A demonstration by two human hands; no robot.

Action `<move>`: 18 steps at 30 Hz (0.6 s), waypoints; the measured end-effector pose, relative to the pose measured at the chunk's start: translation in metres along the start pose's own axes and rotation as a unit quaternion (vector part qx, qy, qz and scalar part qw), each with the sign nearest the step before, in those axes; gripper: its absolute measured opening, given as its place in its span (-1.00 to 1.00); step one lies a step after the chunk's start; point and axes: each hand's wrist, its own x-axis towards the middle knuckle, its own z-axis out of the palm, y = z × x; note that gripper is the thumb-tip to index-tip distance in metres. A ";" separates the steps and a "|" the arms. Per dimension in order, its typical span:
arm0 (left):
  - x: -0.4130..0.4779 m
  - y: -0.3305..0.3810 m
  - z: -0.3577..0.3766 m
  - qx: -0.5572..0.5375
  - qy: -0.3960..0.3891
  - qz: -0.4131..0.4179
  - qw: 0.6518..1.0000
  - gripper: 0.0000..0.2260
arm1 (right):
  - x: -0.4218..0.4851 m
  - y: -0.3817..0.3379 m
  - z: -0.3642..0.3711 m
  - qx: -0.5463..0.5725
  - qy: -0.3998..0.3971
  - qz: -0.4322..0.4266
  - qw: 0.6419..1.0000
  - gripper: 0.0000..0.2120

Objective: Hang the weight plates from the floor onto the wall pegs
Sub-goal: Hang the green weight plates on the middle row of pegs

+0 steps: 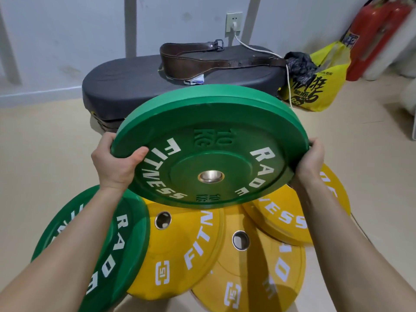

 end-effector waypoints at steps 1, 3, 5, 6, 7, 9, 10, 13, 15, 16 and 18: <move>0.001 -0.006 -0.001 -0.013 0.008 -0.006 1.000 -0.68 | 0.005 0.001 0.000 -0.035 -0.007 -0.009 0.999 -0.73; 0.004 -0.021 -0.004 -0.058 0.029 -0.035 0.997 -0.58 | 0.003 0.003 -0.002 -0.100 -0.022 -0.022 0.995 -0.72; 0.008 -0.039 -0.011 -0.124 0.047 -0.086 0.987 -0.50 | -0.014 0.006 -0.001 -0.130 -0.044 -0.026 0.990 -0.67; 0.007 -0.046 -0.014 -0.142 0.049 -0.107 0.983 -0.50 | -0.022 0.010 -0.001 -0.125 -0.067 -0.033 0.989 -0.61; 0.006 -0.049 -0.016 -0.143 0.047 -0.120 0.981 -0.49 | -0.028 0.014 -0.001 -0.113 -0.093 -0.039 0.988 -0.56; 0.002 -0.054 -0.019 -0.125 0.030 -0.131 0.983 -0.43 | -0.033 0.019 0.001 -0.091 -0.085 -0.047 0.991 -0.58; 0.003 -0.051 -0.018 -0.127 0.017 -0.128 0.984 -0.40 | -0.033 0.019 0.004 -0.087 -0.051 -0.047 0.994 -0.61; 0.014 -0.033 -0.013 -0.208 0.027 -0.225 0.952 -0.36 | -0.029 0.018 0.005 -0.092 0.017 -0.039 0.995 -0.66; 0.015 -0.035 -0.011 -0.279 0.026 -0.296 0.913 -0.39 | -0.031 0.019 0.002 -0.075 0.027 -0.030 0.996 -0.67; 0.011 -0.042 -0.008 -0.281 0.015 -0.314 0.907 -0.42 | -0.029 0.022 0.001 -0.059 0.026 -0.023 0.998 -0.66; 0.000 -0.055 -0.002 -0.247 0.023 -0.341 0.907 -0.57 | -0.029 0.022 0.001 -0.048 0.033 -0.020 0.998 -0.70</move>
